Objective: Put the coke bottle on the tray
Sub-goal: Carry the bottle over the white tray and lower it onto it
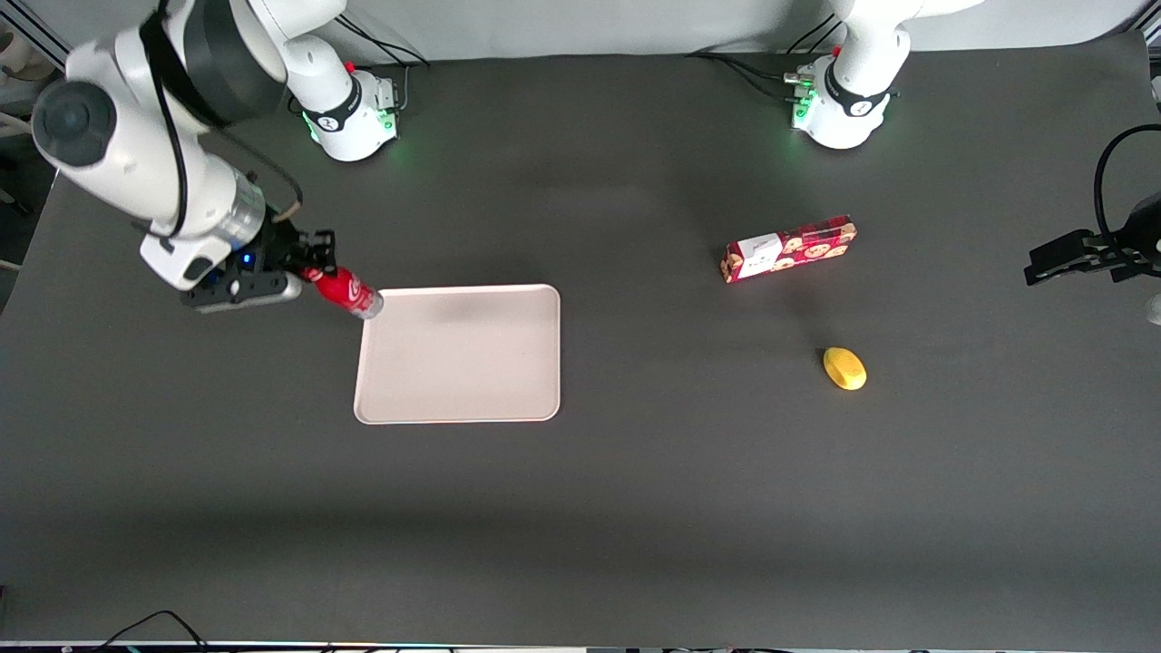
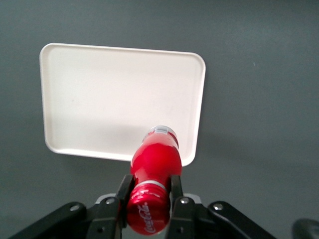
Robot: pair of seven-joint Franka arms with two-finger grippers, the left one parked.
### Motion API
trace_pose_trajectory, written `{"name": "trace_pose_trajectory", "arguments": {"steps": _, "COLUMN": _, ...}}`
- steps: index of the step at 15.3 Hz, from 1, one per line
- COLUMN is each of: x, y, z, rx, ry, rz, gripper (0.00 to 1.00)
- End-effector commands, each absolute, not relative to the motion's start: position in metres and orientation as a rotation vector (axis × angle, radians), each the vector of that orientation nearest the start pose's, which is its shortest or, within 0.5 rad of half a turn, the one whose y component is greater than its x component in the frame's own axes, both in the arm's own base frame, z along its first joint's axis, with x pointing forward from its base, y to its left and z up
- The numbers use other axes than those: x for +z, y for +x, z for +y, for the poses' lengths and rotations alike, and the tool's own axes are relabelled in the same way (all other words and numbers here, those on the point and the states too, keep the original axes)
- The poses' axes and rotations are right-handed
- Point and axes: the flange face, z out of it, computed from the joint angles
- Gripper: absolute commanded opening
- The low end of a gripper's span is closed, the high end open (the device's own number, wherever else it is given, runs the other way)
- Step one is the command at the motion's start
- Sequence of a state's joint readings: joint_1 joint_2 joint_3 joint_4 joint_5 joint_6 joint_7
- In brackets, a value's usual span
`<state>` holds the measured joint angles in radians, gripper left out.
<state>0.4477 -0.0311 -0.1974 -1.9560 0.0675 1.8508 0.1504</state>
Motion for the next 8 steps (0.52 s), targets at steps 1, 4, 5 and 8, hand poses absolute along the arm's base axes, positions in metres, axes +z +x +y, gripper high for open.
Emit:
{"name": "trace_pose_trajectory", "arguments": {"steps": 1, "x": 0.435, "y": 0.552, "z": 0.142, "rx": 0.111, "ry": -3.105, "rz": -0.122, "gripper": 0.00}}
{"name": "trace_pose_trajectory", "arguments": {"steps": 4, "x": 0.388, "y": 0.560, "z": 0.142, "rx": 0.144, "ry": -3.123, "rz": -0.105, "gripper": 0.00}}
{"name": "trace_pose_trajectory", "arguments": {"steps": 5, "x": 0.373, "y": 0.562, "z": 0.143, "rx": 0.165, "ry": -3.129, "rz": -0.103, "gripper": 0.00}}
{"name": "trace_pose_trajectory", "arguments": {"steps": 8, "x": 0.350, "y": 0.566, "z": 0.144, "rx": 0.185, "ry": -3.141, "rz": -0.103, "gripper": 0.00}}
